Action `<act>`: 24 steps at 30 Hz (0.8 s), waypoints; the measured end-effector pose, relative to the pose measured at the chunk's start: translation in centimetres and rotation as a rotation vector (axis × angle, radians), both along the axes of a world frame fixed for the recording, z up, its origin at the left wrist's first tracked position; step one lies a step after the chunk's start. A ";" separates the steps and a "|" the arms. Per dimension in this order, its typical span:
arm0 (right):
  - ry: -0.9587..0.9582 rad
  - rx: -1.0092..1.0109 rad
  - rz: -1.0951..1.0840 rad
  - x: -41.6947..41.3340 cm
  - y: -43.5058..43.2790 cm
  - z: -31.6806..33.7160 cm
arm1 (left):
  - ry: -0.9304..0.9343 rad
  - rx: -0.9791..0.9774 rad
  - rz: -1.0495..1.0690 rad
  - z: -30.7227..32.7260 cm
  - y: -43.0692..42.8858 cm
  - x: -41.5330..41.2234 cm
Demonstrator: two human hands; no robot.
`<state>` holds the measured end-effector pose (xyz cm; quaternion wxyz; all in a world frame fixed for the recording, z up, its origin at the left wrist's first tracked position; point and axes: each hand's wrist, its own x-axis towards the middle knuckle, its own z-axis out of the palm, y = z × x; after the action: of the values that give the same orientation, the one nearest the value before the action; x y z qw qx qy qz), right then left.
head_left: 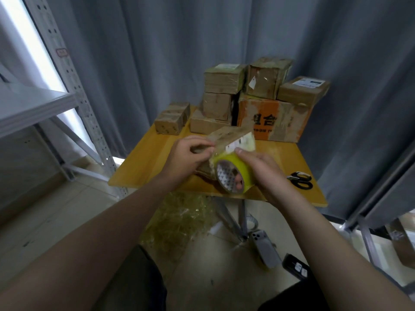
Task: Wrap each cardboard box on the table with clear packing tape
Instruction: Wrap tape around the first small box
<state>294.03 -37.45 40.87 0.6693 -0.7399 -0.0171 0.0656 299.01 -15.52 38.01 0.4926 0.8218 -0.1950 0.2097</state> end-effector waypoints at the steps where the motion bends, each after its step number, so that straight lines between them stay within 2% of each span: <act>1: -0.050 0.090 -0.011 0.1 -0.2 0.4 | 0.064 -0.098 0.024 0.4 0.0 -0.1; 4: -0.198 0.313 0.046 1.0 0.6 1.9 | 0.352 -0.309 0.137 1.9 -0.3 -0.2; 7: -0.308 0.245 0.072 2.4 3.0 2.4 | 0.639 -0.456 0.148 2.1 0.3 0.3; 10: -0.327 0.170 0.027 3.8 5.1 2.7 | 0.683 -0.427 0.105 1.9 1.7 0.7; 12: -0.325 0.148 -0.003 4.7 6.0 3.0 | 0.649 -0.323 0.017 1.6 2.3 0.1; 14: -0.329 0.107 -0.024 5.5 6.7 3.3 | 0.522 -0.179 -0.033 0.7 2.1 -0.3; 18: -0.357 0.047 -0.079 6.3 7.3 3.0 | 0.282 -0.107 0.063 0.0 1.1 0.4; 21: -0.365 0.012 -0.089 6.2 7.1 2.9 | 0.186 0.023 0.133 0.4 1.0 0.8; 24: -0.367 0.002 -0.097 5.9 6.1 3.3 | 0.162 0.063 0.149 0.2 1.0 0.8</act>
<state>299.98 -31.39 44.15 0.6580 -0.7388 -0.1033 -0.1026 299.86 -14.48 38.25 0.4636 0.8634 -0.0994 0.1726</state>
